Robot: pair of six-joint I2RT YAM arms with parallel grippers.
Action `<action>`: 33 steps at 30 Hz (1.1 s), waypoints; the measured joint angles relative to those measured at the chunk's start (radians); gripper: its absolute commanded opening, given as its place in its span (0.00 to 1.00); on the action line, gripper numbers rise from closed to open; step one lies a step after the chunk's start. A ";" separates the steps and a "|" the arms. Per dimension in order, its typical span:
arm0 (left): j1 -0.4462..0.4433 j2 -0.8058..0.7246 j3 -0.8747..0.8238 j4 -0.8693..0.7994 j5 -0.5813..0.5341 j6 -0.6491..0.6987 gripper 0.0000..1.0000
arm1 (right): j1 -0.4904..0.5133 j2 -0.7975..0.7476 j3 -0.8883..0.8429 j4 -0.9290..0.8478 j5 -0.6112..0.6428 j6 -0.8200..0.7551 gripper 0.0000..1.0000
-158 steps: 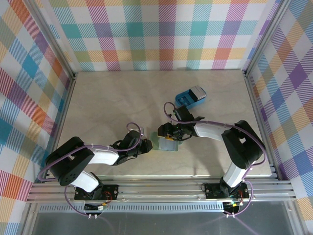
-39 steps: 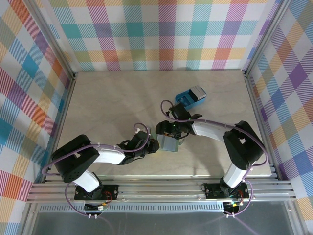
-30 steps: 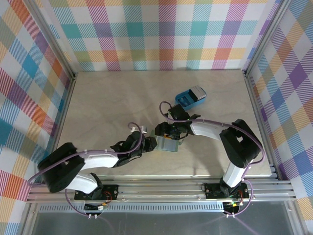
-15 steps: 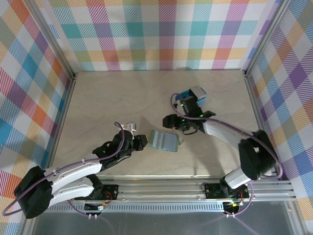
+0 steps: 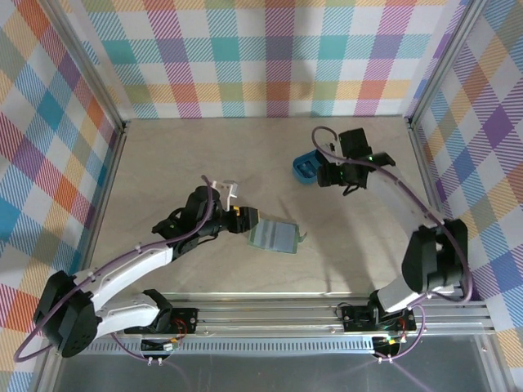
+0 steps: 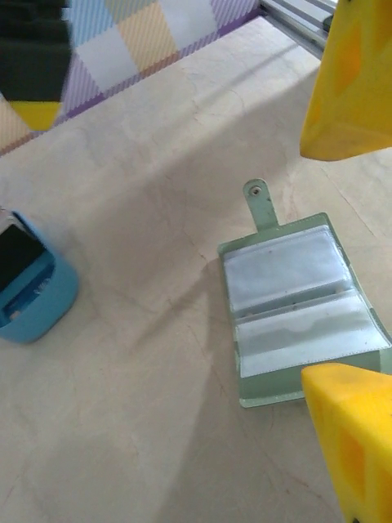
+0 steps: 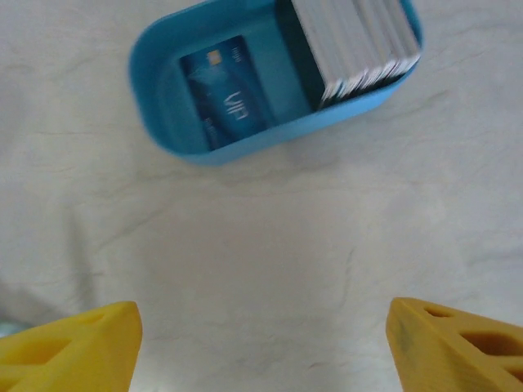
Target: Put the credit cards into the card holder
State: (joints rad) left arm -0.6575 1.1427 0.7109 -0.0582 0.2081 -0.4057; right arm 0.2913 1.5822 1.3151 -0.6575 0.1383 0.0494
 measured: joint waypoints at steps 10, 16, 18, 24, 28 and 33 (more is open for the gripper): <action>0.012 0.053 -0.003 0.066 0.114 -0.005 0.89 | -0.002 0.304 0.309 -0.105 0.153 -0.169 0.81; 0.013 0.059 -0.042 0.116 0.154 -0.019 0.88 | -0.002 0.370 0.395 -0.122 0.214 -0.219 0.81; 0.013 0.078 -0.048 0.122 0.167 -0.024 0.88 | -0.002 0.384 0.398 -0.122 0.223 -0.225 0.81; 0.013 0.138 -0.053 0.159 0.195 -0.040 0.88 | -0.003 0.432 0.407 -0.123 0.237 -0.247 0.83; 0.013 0.158 -0.053 0.171 0.196 -0.048 0.88 | -0.003 0.465 0.426 -0.123 0.240 -0.262 0.83; 0.013 0.173 -0.061 0.174 0.203 -0.055 0.88 | -0.004 0.474 0.443 -0.123 0.239 -0.285 0.83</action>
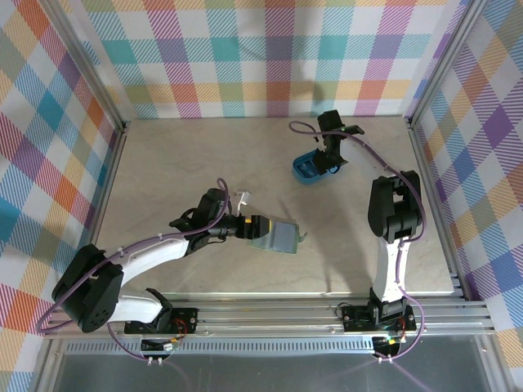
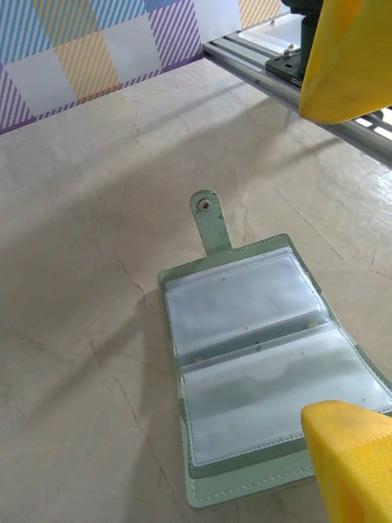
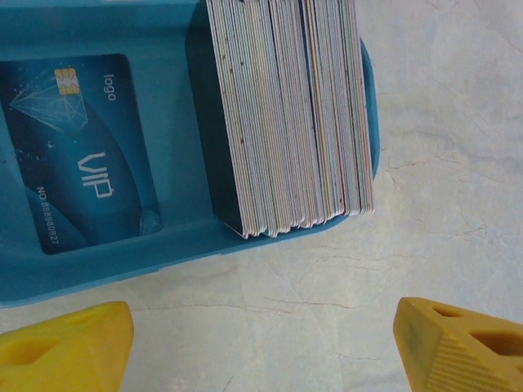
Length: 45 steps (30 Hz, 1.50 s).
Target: Put the credit cards into the card holder
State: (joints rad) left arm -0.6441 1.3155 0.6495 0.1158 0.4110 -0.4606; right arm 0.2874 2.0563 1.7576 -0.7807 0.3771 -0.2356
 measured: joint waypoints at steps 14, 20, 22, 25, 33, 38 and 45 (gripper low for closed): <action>0.001 0.000 -0.068 0.105 0.037 -0.045 0.88 | 0.000 0.117 0.132 0.023 0.035 -0.066 0.85; 0.002 -0.001 -0.079 0.124 0.036 -0.045 0.88 | 0.001 0.160 0.180 0.033 0.071 -0.103 0.89; 0.002 -0.002 -0.079 0.124 0.034 -0.045 0.88 | 0.003 0.177 0.196 0.035 0.087 -0.119 0.89; 0.002 -0.002 -0.079 0.124 0.034 -0.048 0.88 | 0.005 0.216 0.229 0.039 0.107 -0.135 0.90; 0.002 -0.011 -0.092 0.124 0.034 -0.048 0.88 | 0.011 0.286 0.298 0.038 0.139 -0.157 0.93; 0.002 -0.011 -0.092 0.123 0.034 -0.048 0.87 | 0.021 0.301 0.313 0.041 0.167 -0.170 0.94; 0.002 -0.038 -0.092 0.122 0.029 -0.048 0.87 | 0.029 0.329 0.328 0.047 0.195 -0.175 0.90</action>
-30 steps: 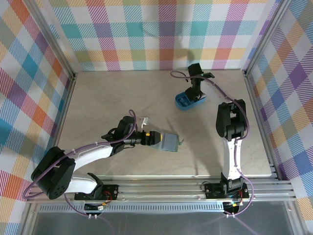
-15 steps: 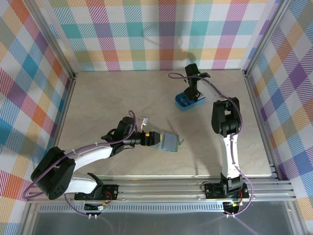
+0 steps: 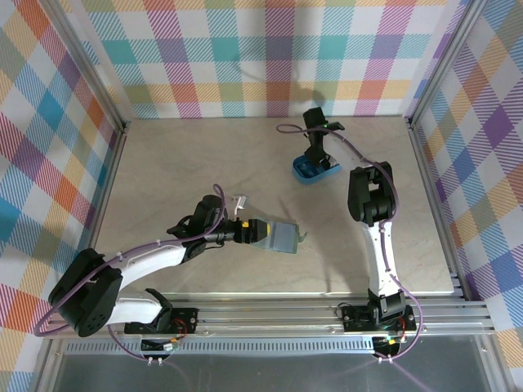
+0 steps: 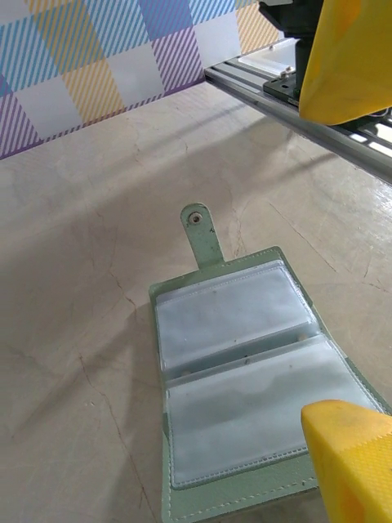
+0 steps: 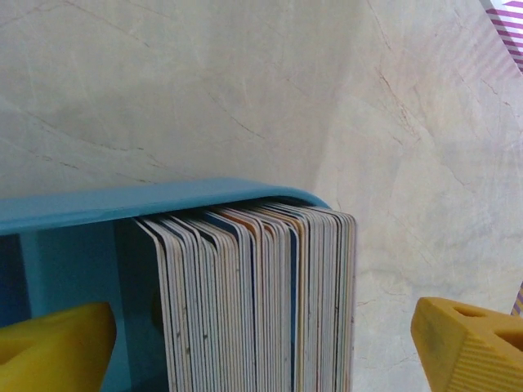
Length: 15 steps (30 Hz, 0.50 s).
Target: Put the credit cards into the card holder
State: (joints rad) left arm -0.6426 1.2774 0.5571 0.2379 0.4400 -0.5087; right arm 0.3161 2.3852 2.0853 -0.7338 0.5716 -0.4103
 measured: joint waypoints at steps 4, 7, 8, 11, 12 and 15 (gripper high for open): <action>0.000 -0.008 0.000 -0.004 -0.010 0.000 0.87 | 0.000 0.008 0.000 0.000 0.016 -0.007 0.82; 0.000 -0.008 0.000 -0.010 -0.016 0.000 0.87 | 0.003 0.008 0.000 0.000 0.026 -0.013 0.80; 0.000 -0.008 0.000 -0.014 -0.021 0.000 0.87 | 0.004 0.008 0.000 0.002 0.032 -0.014 0.79; 0.000 -0.009 0.000 -0.030 -0.034 0.000 0.87 | 0.008 0.008 0.000 0.011 0.050 -0.018 0.77; 0.000 -0.009 0.000 -0.030 -0.038 0.000 0.87 | 0.010 0.008 0.000 0.014 0.053 -0.018 0.76; 0.000 -0.009 0.000 -0.029 -0.041 0.000 0.87 | 0.013 0.008 0.000 0.021 0.058 -0.018 0.71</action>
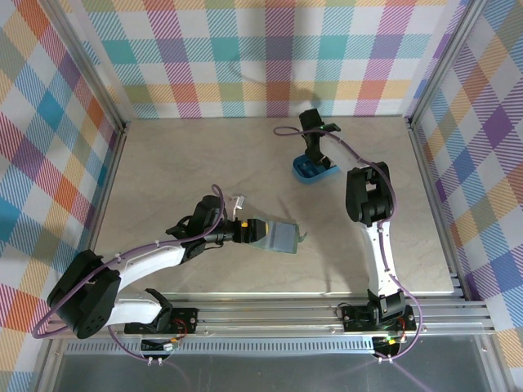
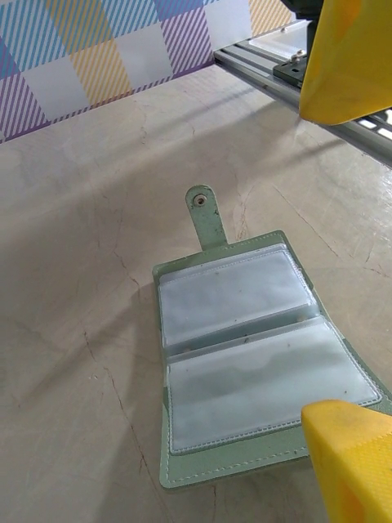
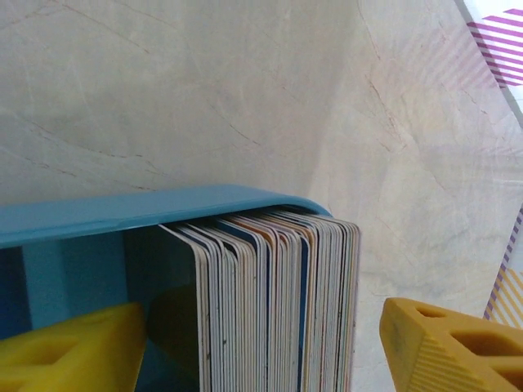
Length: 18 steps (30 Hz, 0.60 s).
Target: Put the credit cards into the card holder
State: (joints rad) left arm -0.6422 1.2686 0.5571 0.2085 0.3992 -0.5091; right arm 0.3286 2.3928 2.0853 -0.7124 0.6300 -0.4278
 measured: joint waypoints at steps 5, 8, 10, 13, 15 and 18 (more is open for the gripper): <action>0.000 0.000 0.000 0.000 0.000 -0.003 0.87 | 0.000 0.000 0.000 0.017 0.008 -0.003 0.65; 0.000 0.000 0.000 0.000 -0.002 -0.003 0.87 | 0.000 0.000 0.000 0.020 0.013 -0.003 0.63; 0.000 0.000 0.000 0.000 -0.008 -0.003 0.87 | 0.000 -0.002 0.000 0.021 0.014 -0.003 0.63; 0.000 0.000 0.000 -0.003 -0.010 -0.003 0.87 | 0.002 -0.006 -0.003 0.024 0.016 -0.003 0.62; 0.000 0.000 0.000 -0.008 -0.016 -0.004 0.87 | 0.003 -0.013 -0.008 0.027 0.018 -0.003 0.62; 0.000 0.000 0.000 -0.022 -0.019 -0.004 0.87 | 0.006 -0.021 -0.011 0.032 0.022 -0.003 0.59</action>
State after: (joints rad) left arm -0.6422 1.2686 0.5571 0.1864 0.3801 -0.5129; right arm 0.3347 2.3722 2.0739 -0.6804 0.6518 -0.4313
